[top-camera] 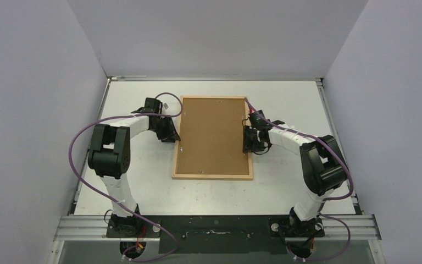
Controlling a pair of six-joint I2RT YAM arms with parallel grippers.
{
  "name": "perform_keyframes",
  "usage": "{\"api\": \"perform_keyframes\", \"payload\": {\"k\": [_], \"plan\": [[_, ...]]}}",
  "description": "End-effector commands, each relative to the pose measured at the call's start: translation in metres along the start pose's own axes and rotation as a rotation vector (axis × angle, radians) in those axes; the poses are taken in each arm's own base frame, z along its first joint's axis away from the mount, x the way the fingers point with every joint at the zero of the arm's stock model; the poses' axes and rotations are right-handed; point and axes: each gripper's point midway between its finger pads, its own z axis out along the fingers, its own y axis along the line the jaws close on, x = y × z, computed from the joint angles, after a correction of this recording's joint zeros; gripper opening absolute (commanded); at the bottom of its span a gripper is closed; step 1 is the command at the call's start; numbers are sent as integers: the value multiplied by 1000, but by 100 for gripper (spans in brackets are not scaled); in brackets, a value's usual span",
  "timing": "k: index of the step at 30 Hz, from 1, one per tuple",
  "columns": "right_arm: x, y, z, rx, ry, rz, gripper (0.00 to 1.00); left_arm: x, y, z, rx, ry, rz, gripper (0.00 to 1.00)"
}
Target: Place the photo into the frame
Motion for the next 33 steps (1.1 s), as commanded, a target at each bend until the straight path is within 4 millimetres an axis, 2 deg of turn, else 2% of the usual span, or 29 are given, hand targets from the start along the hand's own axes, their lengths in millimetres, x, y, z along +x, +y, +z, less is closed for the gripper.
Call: {"api": "perform_keyframes", "payload": {"k": [1,8,15,23,33], "plan": [[20,-13,-3,23,58,-34,38,18,46,22,-175,55,-12,25],[21,-21,-4,30,66,-13,33,20,46,24,-173,64,-30,24],[23,-19,-4,-15,70,-23,26,21,45,25,-166,64,-43,23],[27,-2,-5,-134,81,-69,25,22,41,27,-147,69,-57,23],[39,-6,-6,-139,126,-103,25,18,35,31,-124,63,-101,23]]}}
